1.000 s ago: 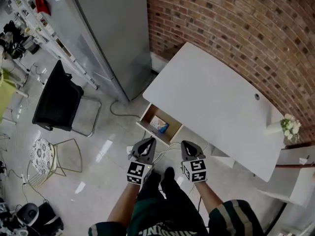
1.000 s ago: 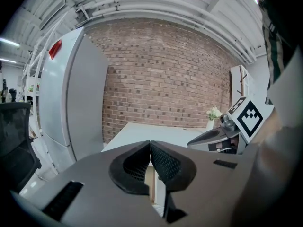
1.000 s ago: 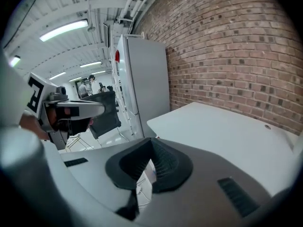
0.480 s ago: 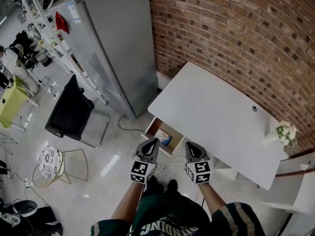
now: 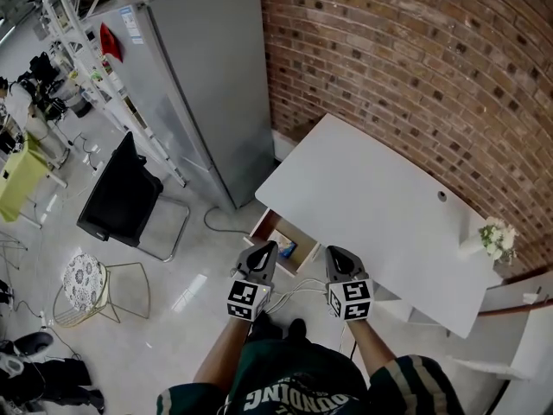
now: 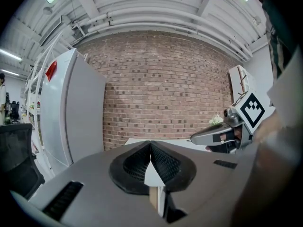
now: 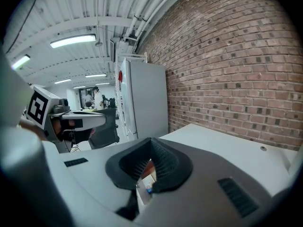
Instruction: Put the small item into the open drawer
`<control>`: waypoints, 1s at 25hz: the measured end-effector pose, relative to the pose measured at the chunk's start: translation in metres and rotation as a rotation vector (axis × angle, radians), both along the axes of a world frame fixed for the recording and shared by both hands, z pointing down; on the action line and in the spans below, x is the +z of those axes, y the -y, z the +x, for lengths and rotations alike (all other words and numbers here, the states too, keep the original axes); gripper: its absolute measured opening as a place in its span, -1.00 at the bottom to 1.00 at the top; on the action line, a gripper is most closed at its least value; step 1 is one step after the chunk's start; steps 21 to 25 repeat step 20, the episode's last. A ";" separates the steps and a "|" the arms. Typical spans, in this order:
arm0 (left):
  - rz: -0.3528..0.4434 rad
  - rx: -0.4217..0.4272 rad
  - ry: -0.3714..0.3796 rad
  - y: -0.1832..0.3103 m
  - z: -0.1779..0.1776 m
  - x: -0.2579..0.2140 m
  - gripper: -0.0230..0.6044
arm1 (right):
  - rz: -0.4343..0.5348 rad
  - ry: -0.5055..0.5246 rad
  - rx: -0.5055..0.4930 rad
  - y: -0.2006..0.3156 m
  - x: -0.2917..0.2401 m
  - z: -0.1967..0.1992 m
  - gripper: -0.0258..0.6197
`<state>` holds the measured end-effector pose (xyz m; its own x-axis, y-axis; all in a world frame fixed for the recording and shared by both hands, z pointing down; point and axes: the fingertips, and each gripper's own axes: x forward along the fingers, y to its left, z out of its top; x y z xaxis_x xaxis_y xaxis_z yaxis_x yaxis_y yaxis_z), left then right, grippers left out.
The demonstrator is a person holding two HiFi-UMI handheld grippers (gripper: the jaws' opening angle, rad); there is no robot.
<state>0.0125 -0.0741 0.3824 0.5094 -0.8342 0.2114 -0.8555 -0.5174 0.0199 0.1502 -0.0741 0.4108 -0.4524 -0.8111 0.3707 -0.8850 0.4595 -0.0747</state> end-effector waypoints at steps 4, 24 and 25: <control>0.000 0.000 0.001 -0.002 0.002 -0.001 -0.88 | 0.001 -0.004 -0.008 -0.002 -0.002 -0.001 -0.85; -0.021 -0.003 0.009 -0.005 -0.006 0.005 -0.88 | 0.010 0.000 -0.026 -0.006 -0.007 -0.013 -0.85; -0.021 -0.003 0.009 -0.005 -0.006 0.005 -0.88 | 0.010 0.000 -0.026 -0.006 -0.007 -0.013 -0.85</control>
